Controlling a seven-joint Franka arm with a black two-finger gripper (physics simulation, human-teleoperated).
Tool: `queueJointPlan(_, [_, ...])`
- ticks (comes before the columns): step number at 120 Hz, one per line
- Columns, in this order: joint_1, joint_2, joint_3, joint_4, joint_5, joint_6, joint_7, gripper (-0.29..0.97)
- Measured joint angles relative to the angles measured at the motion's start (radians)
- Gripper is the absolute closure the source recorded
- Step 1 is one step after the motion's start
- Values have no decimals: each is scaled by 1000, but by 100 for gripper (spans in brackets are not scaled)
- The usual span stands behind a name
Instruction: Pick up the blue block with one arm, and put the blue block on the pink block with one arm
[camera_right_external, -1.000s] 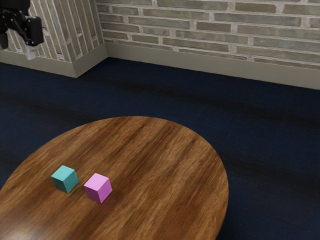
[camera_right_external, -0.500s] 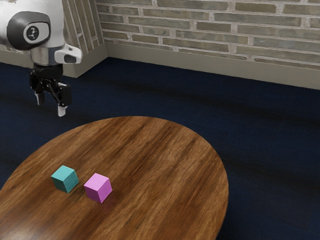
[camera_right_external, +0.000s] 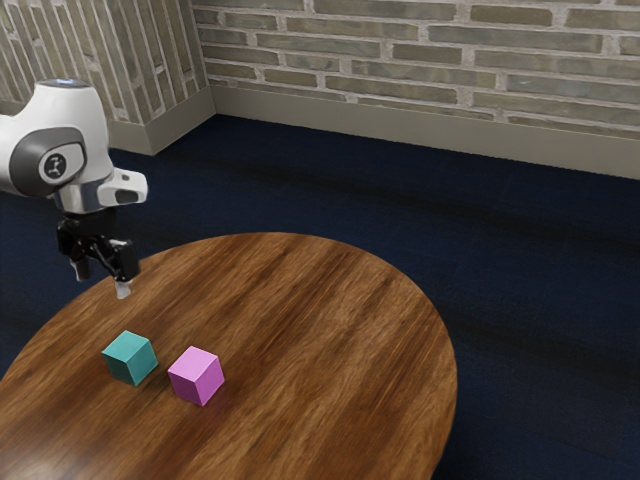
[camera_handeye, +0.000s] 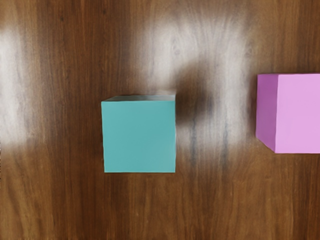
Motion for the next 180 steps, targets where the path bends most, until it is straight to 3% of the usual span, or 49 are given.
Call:
queueJointPlan(54, [4,25,114,-148,30,143,-2,0])
queueJointPlan(86, [-20,138,134,-161,45,252,2,0])
queueJointPlan(144, [-61,279,134,-156,-119,391,12,0])
queueJointPlan(180, [-26,344,134,-143,-146,420,24,0])
